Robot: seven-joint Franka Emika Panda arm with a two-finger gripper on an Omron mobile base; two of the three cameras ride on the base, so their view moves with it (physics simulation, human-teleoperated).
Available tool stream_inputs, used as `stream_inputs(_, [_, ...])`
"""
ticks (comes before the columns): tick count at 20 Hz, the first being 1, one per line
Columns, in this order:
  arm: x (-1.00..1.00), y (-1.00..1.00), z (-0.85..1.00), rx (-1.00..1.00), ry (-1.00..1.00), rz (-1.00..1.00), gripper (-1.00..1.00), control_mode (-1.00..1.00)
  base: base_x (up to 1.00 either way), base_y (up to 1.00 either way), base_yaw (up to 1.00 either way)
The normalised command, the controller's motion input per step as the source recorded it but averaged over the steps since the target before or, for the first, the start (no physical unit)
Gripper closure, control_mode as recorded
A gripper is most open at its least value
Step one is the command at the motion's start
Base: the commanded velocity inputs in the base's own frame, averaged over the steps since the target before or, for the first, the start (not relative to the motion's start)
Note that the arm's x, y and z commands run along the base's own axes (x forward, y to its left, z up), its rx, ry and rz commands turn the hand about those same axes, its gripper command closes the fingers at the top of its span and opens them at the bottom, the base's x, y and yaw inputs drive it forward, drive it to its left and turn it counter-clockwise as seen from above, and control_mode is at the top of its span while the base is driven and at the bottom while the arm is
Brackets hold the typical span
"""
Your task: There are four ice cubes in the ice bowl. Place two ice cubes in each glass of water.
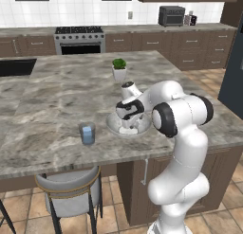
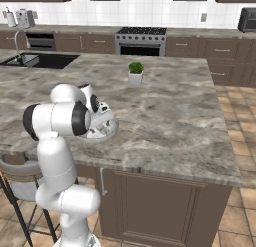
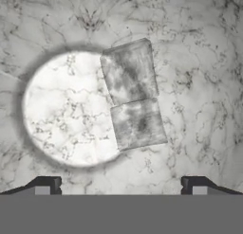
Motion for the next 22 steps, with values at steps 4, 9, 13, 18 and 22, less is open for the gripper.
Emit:
stream_inputs(4, [0.07, 0.0, -0.17, -0.01, -0.09, 0.0, -1.0, -1.0, 0.0, 0.0, 0.0])
stream_inputs(9, [0.0, 0.0, -0.26, 0.0, -0.01, 0.0, -1.0, -1.0, 0.0, 0.0, 0.0])
stream_inputs(13, [0.01, -0.01, -0.18, 0.0, -0.01, 0.0, -1.0, -1.0, 0.0, 0.0, 0.0])
stream_inputs(18, [0.24, -0.02, -0.01, 0.0, -0.09, 0.0, -1.0, -1.0, 0.0, 0.0, 0.0])
stream_inputs(22, [0.19, 0.0, 0.0, 0.0, -0.13, 0.0, -1.0, -1.0, 0.0, 0.0, 0.0])
